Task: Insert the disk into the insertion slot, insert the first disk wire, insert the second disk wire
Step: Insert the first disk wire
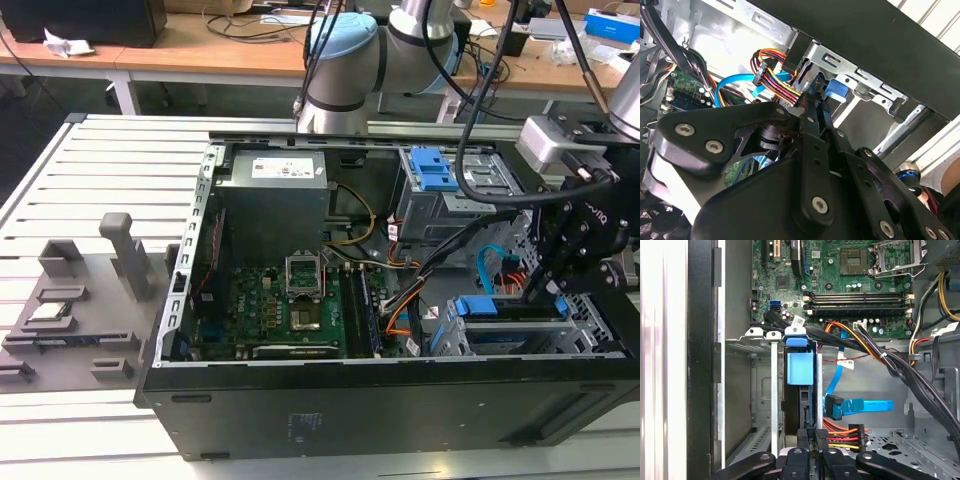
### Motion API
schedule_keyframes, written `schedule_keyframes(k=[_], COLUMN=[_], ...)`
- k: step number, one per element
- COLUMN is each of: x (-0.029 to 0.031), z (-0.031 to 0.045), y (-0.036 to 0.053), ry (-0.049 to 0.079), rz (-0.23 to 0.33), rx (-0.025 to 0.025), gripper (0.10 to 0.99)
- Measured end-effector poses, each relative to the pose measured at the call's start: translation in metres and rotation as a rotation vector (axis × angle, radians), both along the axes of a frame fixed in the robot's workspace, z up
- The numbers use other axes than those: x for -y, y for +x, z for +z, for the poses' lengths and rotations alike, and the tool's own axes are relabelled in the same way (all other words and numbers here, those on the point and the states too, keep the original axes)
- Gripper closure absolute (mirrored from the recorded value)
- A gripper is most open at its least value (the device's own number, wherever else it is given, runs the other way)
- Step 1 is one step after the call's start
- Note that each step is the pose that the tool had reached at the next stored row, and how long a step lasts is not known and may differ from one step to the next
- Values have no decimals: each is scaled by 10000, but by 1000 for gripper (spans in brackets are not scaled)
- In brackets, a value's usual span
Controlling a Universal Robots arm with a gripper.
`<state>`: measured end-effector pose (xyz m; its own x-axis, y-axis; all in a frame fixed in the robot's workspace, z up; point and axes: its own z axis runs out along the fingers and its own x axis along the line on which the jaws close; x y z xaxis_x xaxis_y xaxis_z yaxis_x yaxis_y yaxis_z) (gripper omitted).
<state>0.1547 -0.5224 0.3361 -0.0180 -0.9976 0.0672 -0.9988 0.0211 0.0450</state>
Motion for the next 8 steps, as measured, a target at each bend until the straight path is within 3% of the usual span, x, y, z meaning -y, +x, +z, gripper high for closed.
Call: schedule_keyframes(k=[6, 8], x=[0, -2], z=[-1, 55], y=[0, 0], ry=[-21, -24], rz=[-1, -1], rx=[0, -1], gripper=[843, 843])
